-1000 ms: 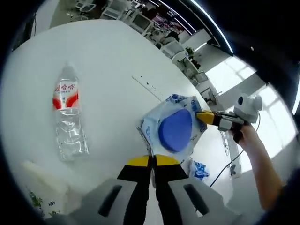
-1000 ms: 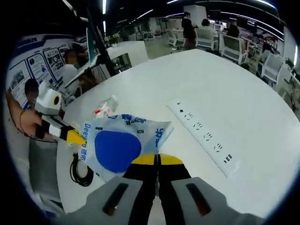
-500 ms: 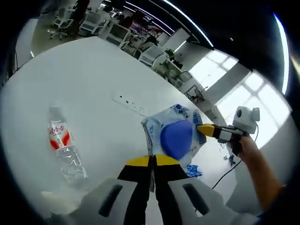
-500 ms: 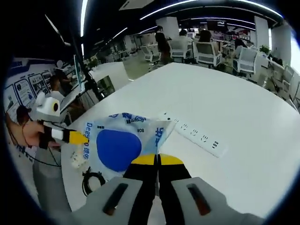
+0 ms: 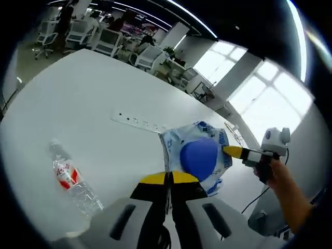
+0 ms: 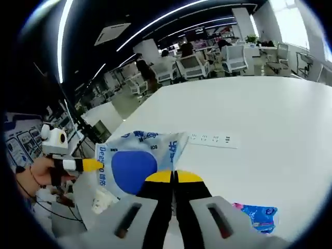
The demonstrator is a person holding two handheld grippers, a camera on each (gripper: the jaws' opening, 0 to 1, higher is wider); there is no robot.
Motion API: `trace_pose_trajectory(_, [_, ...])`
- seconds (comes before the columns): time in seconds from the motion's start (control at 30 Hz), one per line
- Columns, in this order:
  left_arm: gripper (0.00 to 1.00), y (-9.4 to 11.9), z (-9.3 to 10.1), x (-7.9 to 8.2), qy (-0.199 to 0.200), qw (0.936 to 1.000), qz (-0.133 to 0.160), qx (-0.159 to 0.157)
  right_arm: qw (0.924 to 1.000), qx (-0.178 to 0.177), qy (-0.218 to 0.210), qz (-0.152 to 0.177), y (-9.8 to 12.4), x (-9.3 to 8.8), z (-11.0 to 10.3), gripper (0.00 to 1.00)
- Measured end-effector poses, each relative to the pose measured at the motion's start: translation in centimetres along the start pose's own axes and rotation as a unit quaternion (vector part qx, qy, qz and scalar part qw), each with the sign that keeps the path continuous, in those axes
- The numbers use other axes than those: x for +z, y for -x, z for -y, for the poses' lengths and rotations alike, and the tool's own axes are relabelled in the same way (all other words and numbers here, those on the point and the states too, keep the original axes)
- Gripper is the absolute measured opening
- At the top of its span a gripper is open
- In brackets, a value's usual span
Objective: Arrange the tabletop items into an orderly group along one side of the table until the central work area is clear of visible clutter.
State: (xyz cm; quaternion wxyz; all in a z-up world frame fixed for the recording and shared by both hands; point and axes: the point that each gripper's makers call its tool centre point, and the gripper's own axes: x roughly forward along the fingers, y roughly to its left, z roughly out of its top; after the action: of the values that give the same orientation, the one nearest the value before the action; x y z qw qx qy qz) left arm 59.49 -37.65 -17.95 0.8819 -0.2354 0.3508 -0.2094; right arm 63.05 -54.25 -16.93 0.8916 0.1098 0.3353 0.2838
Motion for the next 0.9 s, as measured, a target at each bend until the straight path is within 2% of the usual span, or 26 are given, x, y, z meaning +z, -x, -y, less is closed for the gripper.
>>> trace_pose_trajectory(0.2, [0.00,-0.4,0.1,-0.6,-0.032,0.9992,-0.021,-0.008,0.9991,-0.023,-0.034,0.013,0.8,-1.7,0.3,0.00])
trace_pose_trajectory(0.6, [0.00,-1.5,-0.6,-1.7,-0.056,0.9972,-0.048,-0.007,0.9951,-0.053,-0.079,0.024,1.1,-4.6,0.8,0.00])
trace_pose_trajectory(0.9, [0.00,-4.0,-2.1,-4.1,-0.072,0.9936,-0.087,0.005,0.9909,-0.087,-0.103,0.007,0.1,-7.7,2.5,0.00])
